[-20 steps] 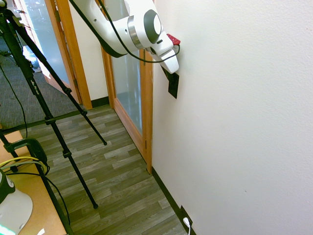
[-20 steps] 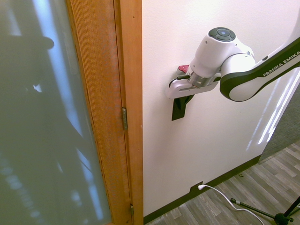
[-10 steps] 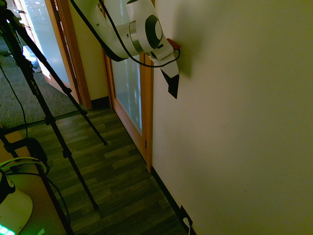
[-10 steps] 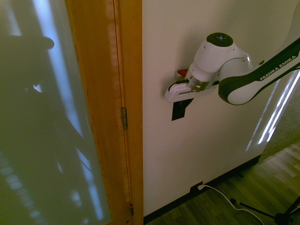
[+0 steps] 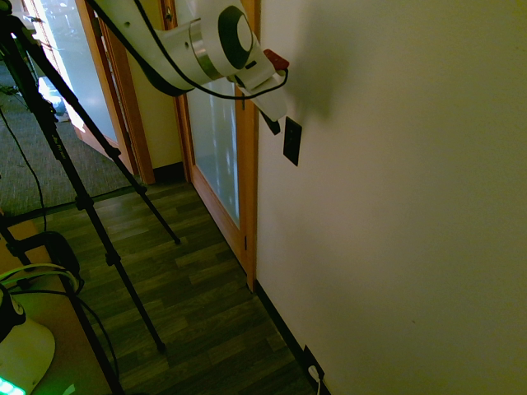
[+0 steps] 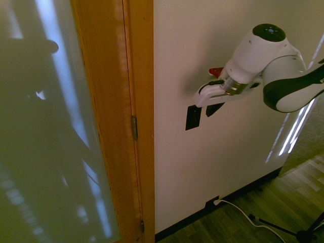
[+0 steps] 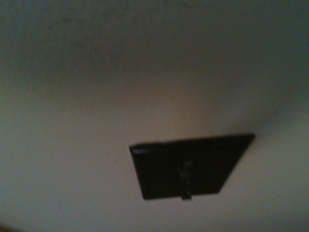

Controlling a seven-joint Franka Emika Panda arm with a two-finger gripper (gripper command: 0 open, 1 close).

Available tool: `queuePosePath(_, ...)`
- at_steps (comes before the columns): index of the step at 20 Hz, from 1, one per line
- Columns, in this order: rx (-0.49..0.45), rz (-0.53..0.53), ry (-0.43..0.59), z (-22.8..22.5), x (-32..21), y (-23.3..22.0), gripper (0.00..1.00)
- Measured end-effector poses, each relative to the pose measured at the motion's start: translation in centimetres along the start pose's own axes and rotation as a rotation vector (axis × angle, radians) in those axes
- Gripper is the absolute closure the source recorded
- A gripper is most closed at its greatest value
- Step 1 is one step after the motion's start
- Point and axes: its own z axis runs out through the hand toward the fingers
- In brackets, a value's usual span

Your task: Turn off the light

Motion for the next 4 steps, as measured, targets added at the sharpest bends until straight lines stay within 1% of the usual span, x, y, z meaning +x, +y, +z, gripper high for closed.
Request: queuePosePath(4, -0.007, 0.028, -0.011, -0.8, -0.7, 3.6, 1.00)
